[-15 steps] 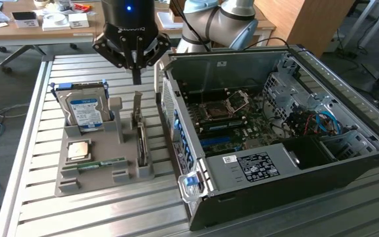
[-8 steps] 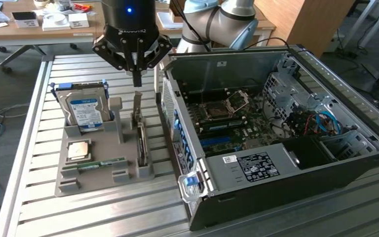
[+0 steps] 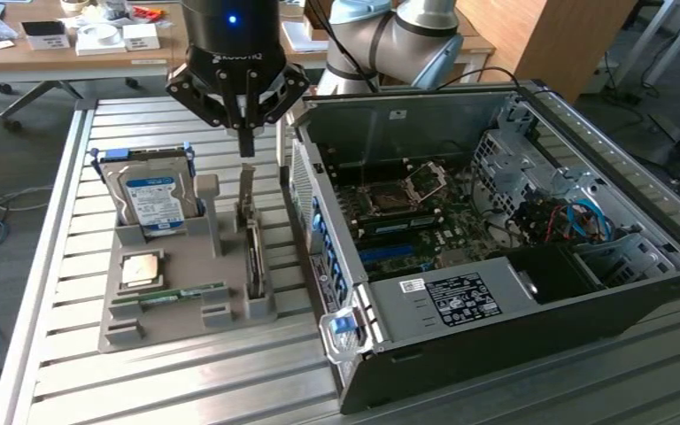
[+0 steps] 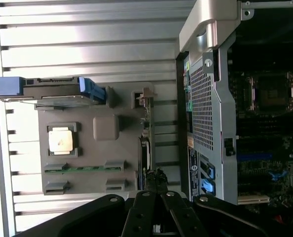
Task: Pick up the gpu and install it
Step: 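Reach for the gpu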
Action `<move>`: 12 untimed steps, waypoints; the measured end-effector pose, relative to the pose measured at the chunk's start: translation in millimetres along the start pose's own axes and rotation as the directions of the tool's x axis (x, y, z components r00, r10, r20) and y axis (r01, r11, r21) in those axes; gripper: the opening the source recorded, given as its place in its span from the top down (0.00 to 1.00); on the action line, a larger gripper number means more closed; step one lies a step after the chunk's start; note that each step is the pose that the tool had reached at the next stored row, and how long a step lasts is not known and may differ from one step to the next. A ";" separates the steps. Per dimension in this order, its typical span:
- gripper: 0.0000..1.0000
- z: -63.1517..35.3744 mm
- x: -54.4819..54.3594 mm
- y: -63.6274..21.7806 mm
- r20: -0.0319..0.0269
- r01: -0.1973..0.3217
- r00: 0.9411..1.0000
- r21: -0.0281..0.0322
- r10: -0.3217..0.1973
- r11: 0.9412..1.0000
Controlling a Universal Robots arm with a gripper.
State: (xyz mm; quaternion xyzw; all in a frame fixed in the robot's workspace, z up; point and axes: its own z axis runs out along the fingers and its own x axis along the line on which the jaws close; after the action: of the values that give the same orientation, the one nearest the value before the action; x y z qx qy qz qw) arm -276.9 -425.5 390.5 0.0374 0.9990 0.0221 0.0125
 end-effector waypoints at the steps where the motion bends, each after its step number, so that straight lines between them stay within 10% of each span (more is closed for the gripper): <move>1: 0.89 -0.1 -0.1 -1.2 0.000 0.000 1.000 0.000 0.000 1.000; 12: 0.89 0.6 6.5 -8.1 0.000 0.000 1.000 0.000 0.000 1.000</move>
State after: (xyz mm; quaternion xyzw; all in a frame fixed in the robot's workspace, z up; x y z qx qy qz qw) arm -283.9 -433.1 389.4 0.0374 0.9990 0.0221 0.0125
